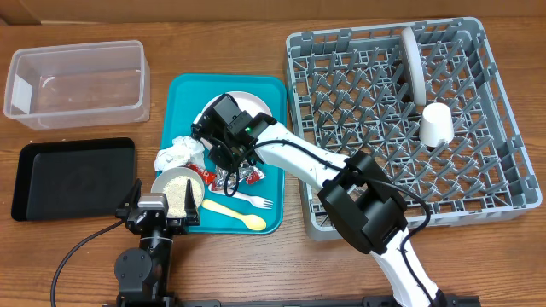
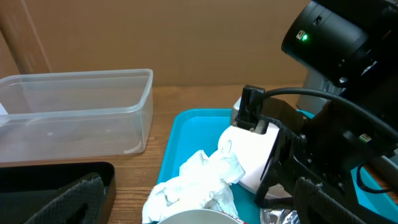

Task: Sort waste into correct bins and load items into the dishwasher rack
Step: 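Grip the pink plate edge with the right gripper, then lift the pink plate and carry it over the rack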

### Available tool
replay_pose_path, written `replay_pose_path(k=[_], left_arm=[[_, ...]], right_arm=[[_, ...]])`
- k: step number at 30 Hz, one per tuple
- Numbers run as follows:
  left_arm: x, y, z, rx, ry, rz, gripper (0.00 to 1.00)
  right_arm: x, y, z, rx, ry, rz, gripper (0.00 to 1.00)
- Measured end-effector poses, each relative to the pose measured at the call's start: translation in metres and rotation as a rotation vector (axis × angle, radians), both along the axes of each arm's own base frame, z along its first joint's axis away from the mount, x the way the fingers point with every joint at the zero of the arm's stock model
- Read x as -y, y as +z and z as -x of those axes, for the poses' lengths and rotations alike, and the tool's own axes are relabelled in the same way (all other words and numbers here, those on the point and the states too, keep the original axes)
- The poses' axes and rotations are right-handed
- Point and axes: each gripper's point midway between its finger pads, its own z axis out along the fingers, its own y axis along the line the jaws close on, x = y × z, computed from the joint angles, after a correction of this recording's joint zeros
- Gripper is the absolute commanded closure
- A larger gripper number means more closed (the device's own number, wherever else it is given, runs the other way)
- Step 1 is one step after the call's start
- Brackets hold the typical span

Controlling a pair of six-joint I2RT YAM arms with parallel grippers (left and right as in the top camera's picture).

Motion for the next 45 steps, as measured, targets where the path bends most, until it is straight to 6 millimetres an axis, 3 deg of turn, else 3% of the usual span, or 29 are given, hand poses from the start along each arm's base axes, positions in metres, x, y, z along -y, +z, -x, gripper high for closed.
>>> replay_pose_path(k=[4,9,14,22,30,35,38,39,42,45], left_arm=[[0.0,0.0,0.0,0.0,0.0,0.0,0.0],[0.0,0.0,0.0,0.0,0.0,0.0,0.0],[0.0,0.0,0.0,0.0,0.0,0.0,0.0],[0.0,0.0,0.0,0.0,0.0,0.0,0.0],[0.0,0.0,0.0,0.0,0.0,0.0,0.0],[0.0,0.0,0.0,0.0,0.0,0.0,0.0],[0.0,0.0,0.0,0.0,0.0,0.0,0.0],[0.0,0.0,0.0,0.0,0.0,0.0,0.0],[0.0,0.0,0.0,0.0,0.0,0.0,0.0],[0.0,0.0,0.0,0.0,0.0,0.0,0.0]], right_arm=[[0.001,-0.008,-0.001,-0.001,-0.003,0.008,0.64],[0.0,-0.01,-0.003,0.005,-0.005,0.009,0.83],[0.005,-0.008,-0.008,0.026,-0.027,0.045,0.92],[0.01,0.023,-0.03,0.093,-0.072,0.114,0.96],[0.011,0.105,-0.049,0.159,-0.115,0.099,0.96],[0.006,0.179,-0.055,0.22,-0.152,0.003,0.96],[0.008,0.227,-0.049,0.241,-0.185,-0.075,0.96],[0.009,0.235,-0.047,0.238,-0.19,-0.089,0.96],[0.017,0.295,-0.031,0.252,-0.224,-0.214,0.96],[0.029,0.33,-0.025,0.268,-0.249,-0.293,0.96]])
